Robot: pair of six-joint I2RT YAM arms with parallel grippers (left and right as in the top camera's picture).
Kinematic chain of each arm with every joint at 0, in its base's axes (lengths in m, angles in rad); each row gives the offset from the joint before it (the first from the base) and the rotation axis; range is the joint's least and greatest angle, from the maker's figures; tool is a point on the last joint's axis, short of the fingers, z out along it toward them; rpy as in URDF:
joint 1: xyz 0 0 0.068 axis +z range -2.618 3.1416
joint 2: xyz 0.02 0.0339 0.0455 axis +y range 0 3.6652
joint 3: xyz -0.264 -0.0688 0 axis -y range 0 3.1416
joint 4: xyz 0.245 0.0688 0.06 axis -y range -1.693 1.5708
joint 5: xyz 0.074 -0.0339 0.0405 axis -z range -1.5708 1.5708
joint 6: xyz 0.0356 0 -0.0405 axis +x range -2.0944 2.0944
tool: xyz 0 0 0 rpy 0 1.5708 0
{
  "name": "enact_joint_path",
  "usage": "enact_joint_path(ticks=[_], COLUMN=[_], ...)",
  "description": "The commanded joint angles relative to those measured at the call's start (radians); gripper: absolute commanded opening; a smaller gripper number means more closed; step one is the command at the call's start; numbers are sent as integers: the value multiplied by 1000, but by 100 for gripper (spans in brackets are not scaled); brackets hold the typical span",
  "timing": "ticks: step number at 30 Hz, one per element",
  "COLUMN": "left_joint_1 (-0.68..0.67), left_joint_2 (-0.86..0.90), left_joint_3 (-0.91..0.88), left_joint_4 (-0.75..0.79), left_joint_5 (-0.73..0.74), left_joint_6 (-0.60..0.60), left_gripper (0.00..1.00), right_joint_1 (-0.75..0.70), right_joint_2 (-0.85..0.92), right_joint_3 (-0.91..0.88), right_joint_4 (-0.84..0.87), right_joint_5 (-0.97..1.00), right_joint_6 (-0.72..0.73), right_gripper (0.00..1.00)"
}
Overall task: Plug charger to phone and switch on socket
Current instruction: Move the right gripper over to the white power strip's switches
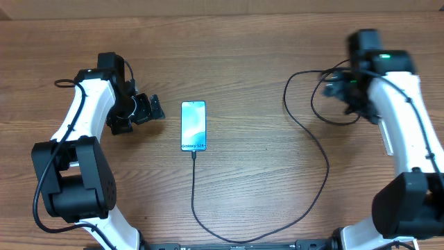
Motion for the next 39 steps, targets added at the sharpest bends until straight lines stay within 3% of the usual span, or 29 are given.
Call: enact_joint_path(ticks=[1,13,17,21,27,39], left_joint_1=[4,4,4,4,4,4], left_joint_2=[-19,-18,-18,-18,-18,-18], left_joint_3=[5,5,4,5,5,4], left_joint_4=[0,0,0,0,0,0], left_joint_5=[-7,-7,-7,-6,-7,-7], left_joint_6=[-13,-13,-13,-13,-13,-13], left_gripper=[100,100,100,100,100,100], right_joint_1=[-118,-530,-629,-678,-681,-681], right_joint_2=[-4,1,1,1,1,154], right_joint_3=[0,-3,-5,-5,-6,-8], right_joint_4=[22,181,240,239,281,247], right_joint_5=[37,37,-18,-81,-221,-238], right_joint_6=[-4,-5,-111,-112,-265,-328], right_gripper=[100,100,100,100,96,96])
